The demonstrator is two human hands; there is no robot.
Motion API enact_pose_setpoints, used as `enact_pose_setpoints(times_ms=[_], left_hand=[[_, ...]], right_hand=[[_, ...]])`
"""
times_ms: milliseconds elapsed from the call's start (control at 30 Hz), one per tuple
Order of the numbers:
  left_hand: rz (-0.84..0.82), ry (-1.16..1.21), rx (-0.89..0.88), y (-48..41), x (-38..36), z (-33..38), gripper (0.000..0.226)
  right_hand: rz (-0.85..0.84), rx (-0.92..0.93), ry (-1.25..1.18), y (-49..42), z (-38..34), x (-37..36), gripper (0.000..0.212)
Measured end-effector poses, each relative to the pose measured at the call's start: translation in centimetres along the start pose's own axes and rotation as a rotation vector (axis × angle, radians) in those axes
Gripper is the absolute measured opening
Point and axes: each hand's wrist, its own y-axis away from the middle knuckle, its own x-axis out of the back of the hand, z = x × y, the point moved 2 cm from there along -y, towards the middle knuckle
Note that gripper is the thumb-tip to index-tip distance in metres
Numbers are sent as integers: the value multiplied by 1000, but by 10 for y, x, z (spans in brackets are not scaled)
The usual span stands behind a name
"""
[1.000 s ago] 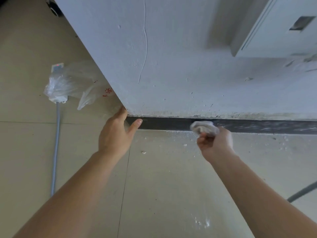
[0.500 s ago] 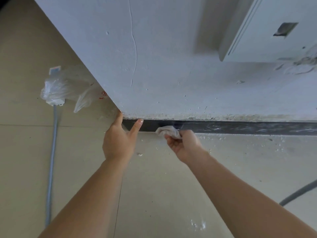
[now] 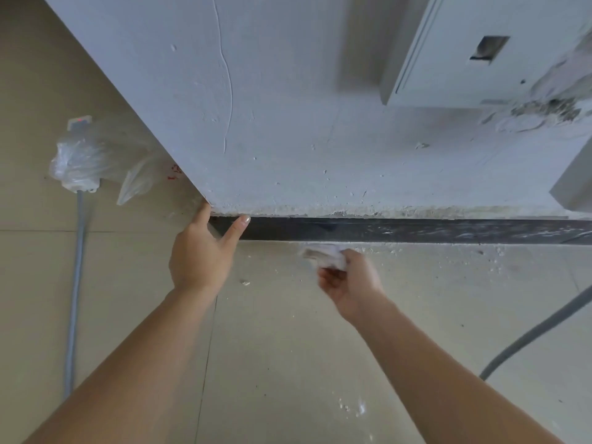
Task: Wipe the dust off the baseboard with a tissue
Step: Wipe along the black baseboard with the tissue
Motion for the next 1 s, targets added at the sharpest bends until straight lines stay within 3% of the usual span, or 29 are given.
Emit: enact_pose_setpoints(times_ms=[100, 233, 367, 467, 567, 700, 800, 1000], left_hand=[[-14, -11, -8, -2, 4, 1, 50], [-20, 5, -27, -3, 5, 2, 46], [-61, 26, -44, -4, 7, 3, 35], [-96, 110, -47, -5, 9, 3, 28], [-137, 157, -25, -9, 15, 1, 28], [-191, 126, -20, -20, 22, -5, 29], [-201, 45, -78, -31, 24, -12, 33], [-245, -50, -134, -45, 31, -13, 35]], right_hand=[[-153, -14, 0, 8, -2, -34, 23], [-181, 71, 1, 9, -39, -21, 33], [-47, 238, -333, 5, -66, 35, 51], [94, 271, -618, 4, -67, 61, 44], [167, 200, -304, -2, -35, 43, 31], [-8, -2, 84, 0, 27, -13, 34], [-126, -46, 148, -2, 44, -47, 24], [-146, -23, 120, -21, 42, -85, 23]])
